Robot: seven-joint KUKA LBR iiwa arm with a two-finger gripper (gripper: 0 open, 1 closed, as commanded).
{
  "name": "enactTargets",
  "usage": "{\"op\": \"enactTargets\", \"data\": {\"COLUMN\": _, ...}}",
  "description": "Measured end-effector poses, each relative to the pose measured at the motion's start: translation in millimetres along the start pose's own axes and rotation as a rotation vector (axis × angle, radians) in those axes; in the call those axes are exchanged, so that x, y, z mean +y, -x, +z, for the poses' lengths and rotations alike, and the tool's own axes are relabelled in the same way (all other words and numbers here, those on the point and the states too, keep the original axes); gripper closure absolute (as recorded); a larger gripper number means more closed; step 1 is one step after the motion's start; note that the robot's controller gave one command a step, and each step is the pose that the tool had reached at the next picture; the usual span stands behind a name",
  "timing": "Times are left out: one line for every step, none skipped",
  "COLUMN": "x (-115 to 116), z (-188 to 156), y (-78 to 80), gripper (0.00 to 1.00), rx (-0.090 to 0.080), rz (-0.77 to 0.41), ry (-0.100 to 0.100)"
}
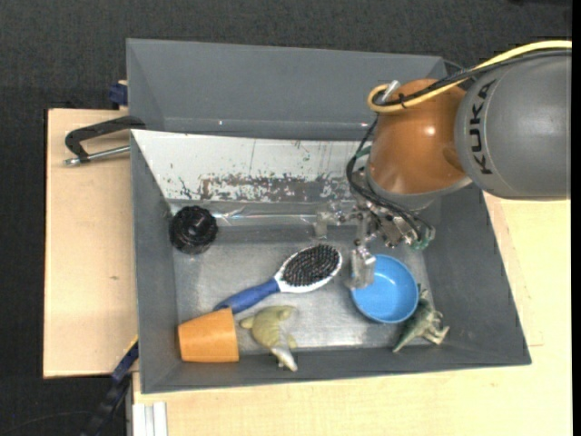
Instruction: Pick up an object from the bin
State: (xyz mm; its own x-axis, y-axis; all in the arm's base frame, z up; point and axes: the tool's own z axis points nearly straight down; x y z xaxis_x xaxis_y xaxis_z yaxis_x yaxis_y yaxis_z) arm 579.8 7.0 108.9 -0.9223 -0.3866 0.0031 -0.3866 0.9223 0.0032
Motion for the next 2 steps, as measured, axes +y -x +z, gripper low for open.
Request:
{"op": "enactTargets", "data": {"x": 32.1, "z": 40.5, "y": -1.3, "gripper": 0.00, "rx": -0.001, "rz": -0.017, "ry": 0.000}}
{"op": "enactTargets", "data": {"x": 29.9, "z": 38.5, "y": -0.8, "gripper": 1.00, "rx": -0.004, "rz": -0.014, "ry": -0.002}}
